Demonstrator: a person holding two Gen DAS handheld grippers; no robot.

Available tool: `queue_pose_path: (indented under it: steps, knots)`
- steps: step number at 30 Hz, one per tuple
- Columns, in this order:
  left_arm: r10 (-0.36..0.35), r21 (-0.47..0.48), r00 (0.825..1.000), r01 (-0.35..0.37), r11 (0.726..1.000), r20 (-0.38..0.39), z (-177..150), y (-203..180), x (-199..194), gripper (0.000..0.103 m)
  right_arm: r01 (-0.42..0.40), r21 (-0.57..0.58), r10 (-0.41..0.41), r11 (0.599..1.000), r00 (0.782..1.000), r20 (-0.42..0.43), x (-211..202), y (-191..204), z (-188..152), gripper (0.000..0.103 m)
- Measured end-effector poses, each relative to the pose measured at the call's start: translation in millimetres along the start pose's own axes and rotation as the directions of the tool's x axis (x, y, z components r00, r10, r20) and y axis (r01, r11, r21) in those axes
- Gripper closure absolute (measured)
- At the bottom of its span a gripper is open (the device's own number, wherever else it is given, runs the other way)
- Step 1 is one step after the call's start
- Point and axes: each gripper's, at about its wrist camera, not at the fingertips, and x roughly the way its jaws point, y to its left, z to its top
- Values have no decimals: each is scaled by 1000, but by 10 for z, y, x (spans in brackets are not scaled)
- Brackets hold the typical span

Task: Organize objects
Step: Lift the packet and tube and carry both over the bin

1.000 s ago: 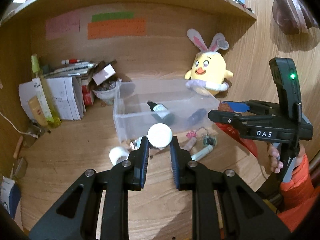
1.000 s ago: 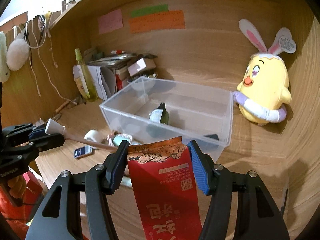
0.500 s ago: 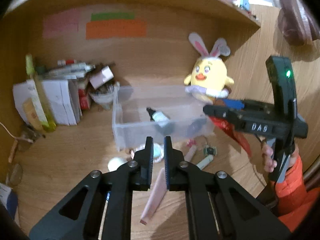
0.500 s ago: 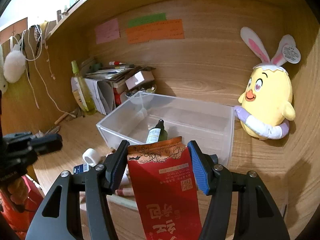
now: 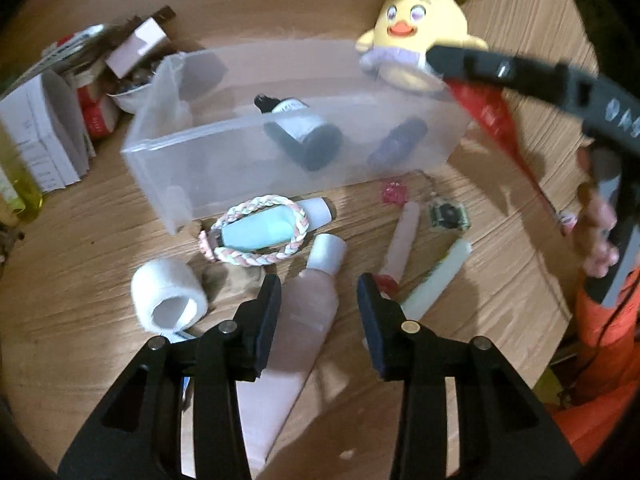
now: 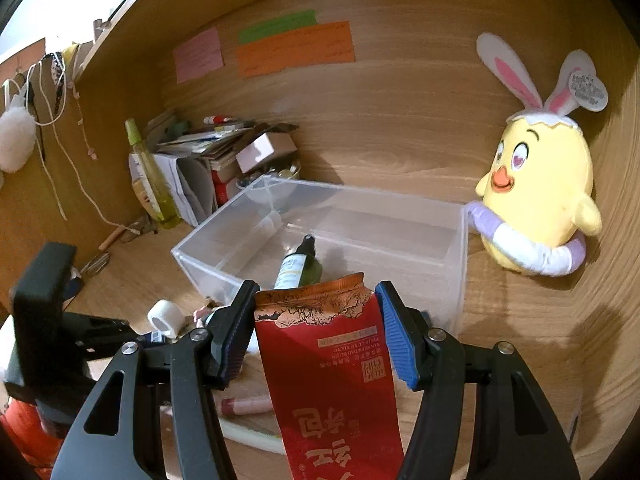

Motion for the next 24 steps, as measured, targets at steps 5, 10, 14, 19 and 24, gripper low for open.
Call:
queue_pose_path:
  steps: [5,10,14,19,24]
  knots:
    - [-7,7,1000,8,1000,-22,34,-14,133,65,19,-7,-19,1000,1000,23,-11,-60,123,47]
    - [-2,8,1000,2,1000,-23,38,-34,164,80,24,-10,-23,1000,999,30,33,-106,242,47]
    - [7,14,1000,-7,1000,5,26,-67,120,80,31,-23,-30,999,999,34,82,-121,343,47]
    - [-6,1,998,5,1000,57,49,-40,-27,80,41,-41,-40,998,999,33,148,-115,448,47]
    - [-32,-12,993,34,999,116,103,-18,-241,81,50,-53,-48,997,998,33,188,-112,511,47]
